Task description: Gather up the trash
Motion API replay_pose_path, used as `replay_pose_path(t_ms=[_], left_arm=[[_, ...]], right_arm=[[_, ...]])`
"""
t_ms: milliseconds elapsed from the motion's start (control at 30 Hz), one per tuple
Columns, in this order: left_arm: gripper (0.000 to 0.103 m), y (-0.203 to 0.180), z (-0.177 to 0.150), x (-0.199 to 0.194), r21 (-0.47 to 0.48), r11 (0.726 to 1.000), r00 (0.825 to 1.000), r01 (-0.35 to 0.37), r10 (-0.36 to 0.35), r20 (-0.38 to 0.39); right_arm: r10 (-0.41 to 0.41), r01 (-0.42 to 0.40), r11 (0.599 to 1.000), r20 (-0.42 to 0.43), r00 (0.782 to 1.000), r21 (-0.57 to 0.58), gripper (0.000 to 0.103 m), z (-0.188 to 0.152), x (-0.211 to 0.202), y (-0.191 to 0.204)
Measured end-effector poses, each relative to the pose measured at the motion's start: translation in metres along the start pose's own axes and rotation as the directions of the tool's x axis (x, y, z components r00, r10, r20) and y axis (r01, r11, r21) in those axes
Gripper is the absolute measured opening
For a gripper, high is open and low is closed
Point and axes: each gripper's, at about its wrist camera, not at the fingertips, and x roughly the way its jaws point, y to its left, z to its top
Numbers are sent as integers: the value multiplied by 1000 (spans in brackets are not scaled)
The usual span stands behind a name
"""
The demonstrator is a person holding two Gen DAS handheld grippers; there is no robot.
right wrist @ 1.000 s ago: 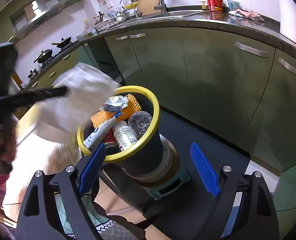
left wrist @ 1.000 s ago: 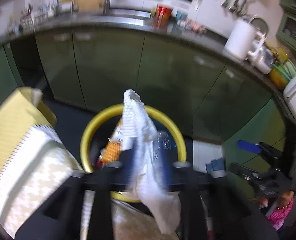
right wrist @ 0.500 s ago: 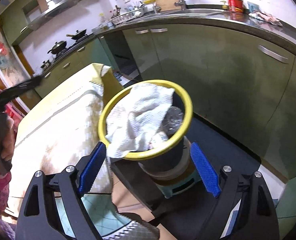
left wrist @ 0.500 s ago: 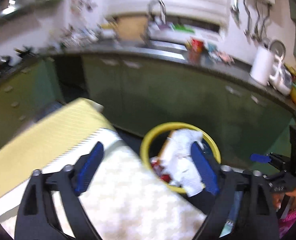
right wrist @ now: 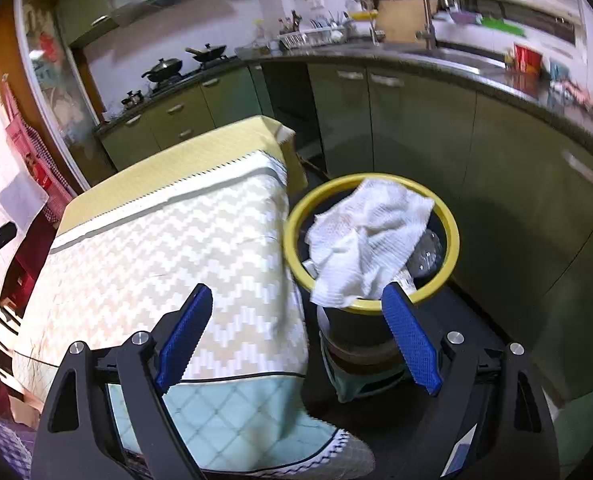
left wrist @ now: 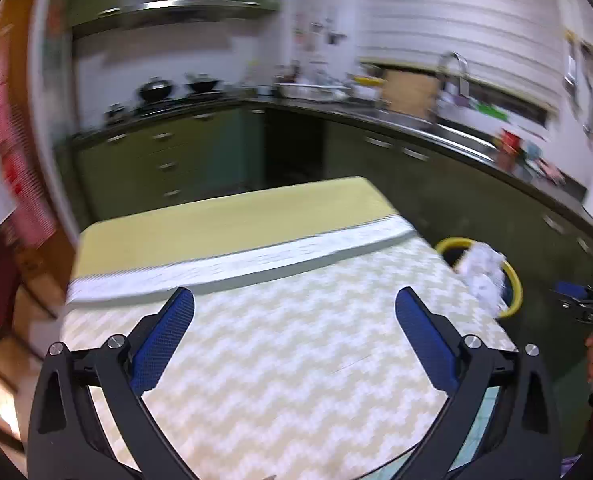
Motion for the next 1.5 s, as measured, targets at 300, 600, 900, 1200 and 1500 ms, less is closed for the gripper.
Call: replay_pose_path(t_ms=[300, 600, 900, 1200, 1500], left_arm=[[96, 50, -27, -65, -115, 985, 991, -131, 135, 25], [96, 42, -39, -101, -120, 987, 991, -104, 113, 70], [96, 37, -48, -118, -113, 985, 987, -128, 138, 87], [96, 38, -47, -117, -107, 986, 987, -126, 135, 86], [96, 35, -43, -115, -97, 988, 988, -123, 132, 86]], right_arm=[[-25, 33, 997, 111, 994, -67, 90, -9, -63, 38], [-60, 83, 991, 209, 976, -107, 90, -18, -105, 53], [-50, 76, 991, 216, 975, -112, 90, -25, -113, 52], [-46, 72, 991, 217, 975, -114, 90, -24, -114, 50], [-47, 74, 991, 217, 975, -114, 90, -22, -113, 51]])
